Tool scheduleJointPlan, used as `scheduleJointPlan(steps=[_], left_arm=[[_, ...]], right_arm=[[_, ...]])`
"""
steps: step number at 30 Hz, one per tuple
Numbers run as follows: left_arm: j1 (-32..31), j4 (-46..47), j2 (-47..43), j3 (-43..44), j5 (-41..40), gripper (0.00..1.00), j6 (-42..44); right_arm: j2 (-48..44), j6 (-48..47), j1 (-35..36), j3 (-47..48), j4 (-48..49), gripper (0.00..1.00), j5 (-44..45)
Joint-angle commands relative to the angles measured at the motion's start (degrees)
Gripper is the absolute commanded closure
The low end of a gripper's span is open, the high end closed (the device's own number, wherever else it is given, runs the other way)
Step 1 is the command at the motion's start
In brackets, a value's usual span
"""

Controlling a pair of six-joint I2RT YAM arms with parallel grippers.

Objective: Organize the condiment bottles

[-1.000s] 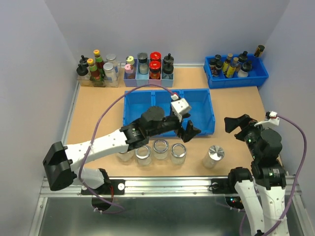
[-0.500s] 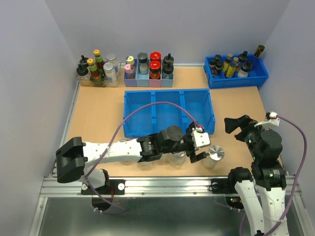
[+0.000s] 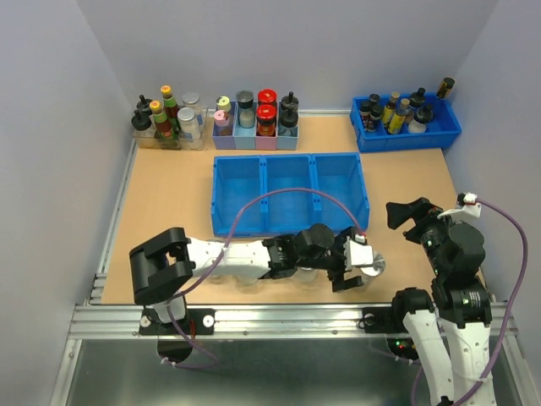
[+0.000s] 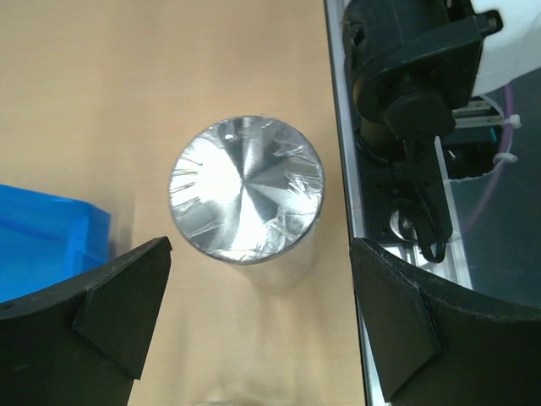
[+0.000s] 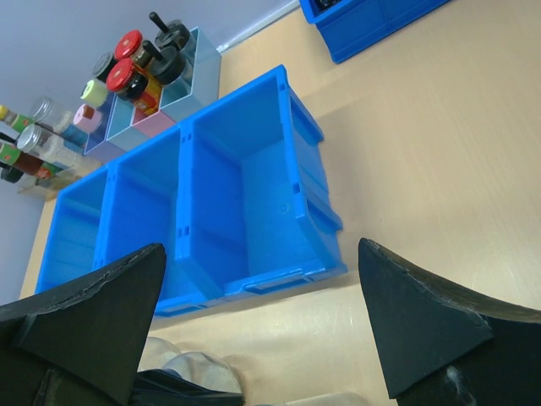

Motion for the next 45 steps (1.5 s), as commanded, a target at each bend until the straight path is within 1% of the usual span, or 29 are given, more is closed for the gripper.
scheduleJointPlan(steps=[1, 11, 17, 21, 28, 30, 32, 34, 36, 39, 45], left_arm=[[-0.40, 3.11, 0.22, 4.00, 5.59, 0.01, -1.14], [-0.41, 6.98, 7.42, 8.39, 5.50, 0.01, -4.21], [-0.41, 9.70, 10.23, 8.66, 4.71, 0.01, -5.36], [-0.41, 13.56, 11.29, 8.22, 4.01, 0.01, -6.85], [-0.41, 20.51, 11.56, 7.52, 7.87, 0.02, -11.60], [-0.41, 20.69, 11.91, 7.78, 8.40, 0.04, -11.69], [-0.41, 20.60, 12.17, 7.52, 8.58, 0.10, -11.42], [-0.41, 19.73, 12.00, 7.08, 8.49, 0.13, -11.25], [-0.41, 19.29, 11.82, 6.03, 8.14, 0.13, -11.16], [-0.41, 18.76, 12.26, 5.32, 6.56, 0.10, -11.25], [-0.49, 17.97, 14.89, 7.78, 6.73, 0.07, -12.21]], right_arm=[[-0.21, 0.10, 0.11, 2.66, 0.78, 0.00, 0.84], [0.41, 0.28, 0.11, 2.66, 0.78, 0.00, 1.01], [1.38, 0.28, 0.11, 2.66, 0.87, 0.00, 1.19], [1.55, 0.45, 0.11, 2.57, 0.69, 0.00, 1.28], [1.82, 0.72, 0.11, 2.57, 0.61, 0.00, 1.36], [1.90, 0.72, 0.11, 2.66, 0.52, 0.00, 1.36], [1.90, 0.72, 0.20, 2.66, 0.43, 0.00, 1.45], [1.99, 0.72, 0.11, 2.75, 0.34, 0.00, 2.86], [2.08, 0.72, 0.11, 2.66, 0.34, 0.00, 2.95], [2.43, 0.90, 0.11, 2.57, 0.34, 0.00, 2.95], [3.13, 0.90, 0.11, 2.57, 0.34, 0.00, 2.86]])
